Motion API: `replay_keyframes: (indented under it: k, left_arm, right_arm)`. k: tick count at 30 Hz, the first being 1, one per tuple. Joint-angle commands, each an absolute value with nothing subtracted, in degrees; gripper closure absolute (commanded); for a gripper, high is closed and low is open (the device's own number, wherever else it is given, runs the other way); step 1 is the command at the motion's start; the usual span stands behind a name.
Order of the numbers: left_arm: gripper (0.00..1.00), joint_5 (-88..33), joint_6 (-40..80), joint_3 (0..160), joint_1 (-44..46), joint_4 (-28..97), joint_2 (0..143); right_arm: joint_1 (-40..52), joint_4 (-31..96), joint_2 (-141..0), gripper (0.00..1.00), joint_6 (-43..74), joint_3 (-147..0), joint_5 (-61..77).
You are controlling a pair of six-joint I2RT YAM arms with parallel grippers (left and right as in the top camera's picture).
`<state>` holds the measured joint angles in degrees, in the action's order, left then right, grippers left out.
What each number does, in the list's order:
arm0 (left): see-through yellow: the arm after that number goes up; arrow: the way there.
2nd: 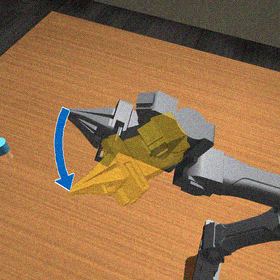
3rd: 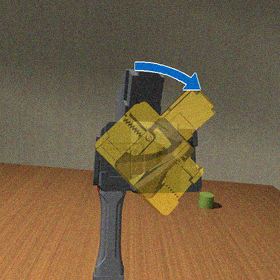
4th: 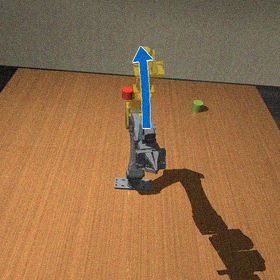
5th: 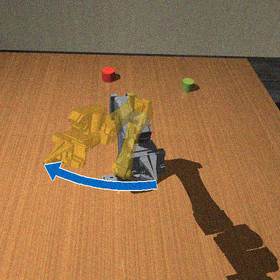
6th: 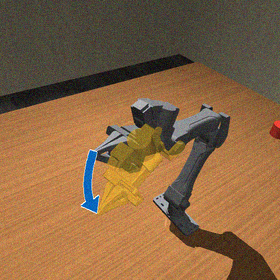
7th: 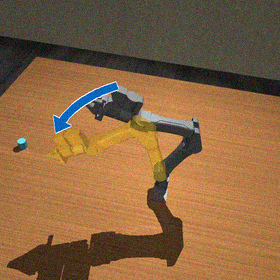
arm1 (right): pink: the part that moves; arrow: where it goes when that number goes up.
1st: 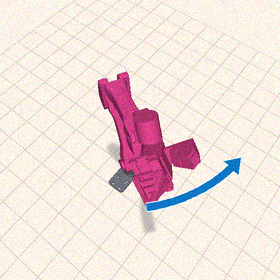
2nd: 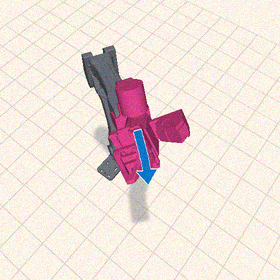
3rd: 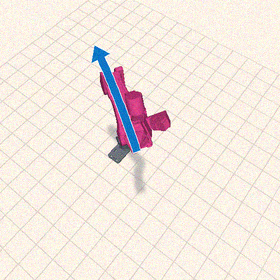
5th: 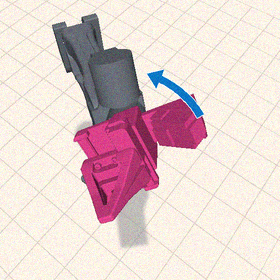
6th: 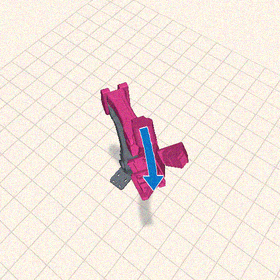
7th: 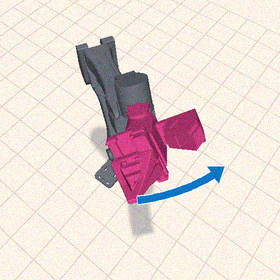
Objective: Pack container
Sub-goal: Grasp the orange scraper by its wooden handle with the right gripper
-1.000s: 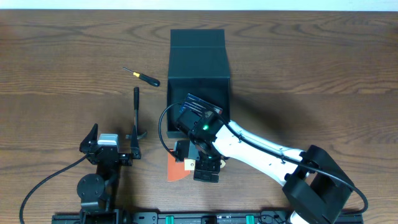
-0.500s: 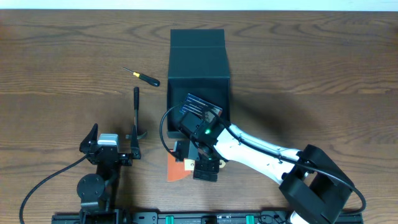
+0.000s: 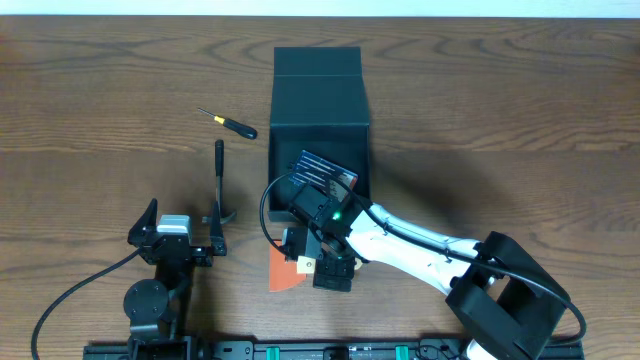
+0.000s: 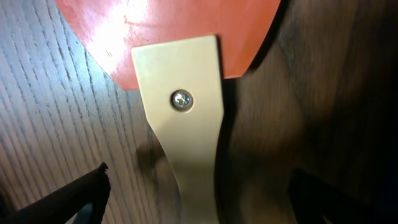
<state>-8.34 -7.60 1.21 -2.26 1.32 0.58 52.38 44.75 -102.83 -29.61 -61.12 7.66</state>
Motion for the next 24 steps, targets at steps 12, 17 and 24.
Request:
replay_keyframes:
  k: [12, 17, 24]
  left_arm:
    - [0.02, -8.71, -8.34, 0.23, -2.57, 3.31, 0.27]
    - [0.02, -8.71, -8.34, 0.23, -2.57, 3.31, 0.27]
    - [0.02, -8.71, -8.34, 0.23, -2.57, 3.31, 0.27]
  right_arm:
    - [52.82, 43.92, -102.59, 0.12, -29.17, -59.13, 6.81]
    - [52.82, 44.36, -104.71, 0.14, -29.17, -59.13, 6.81]
    - [52.88, 44.58, -106.02, 0.25, -29.15, -59.13, 6.83]
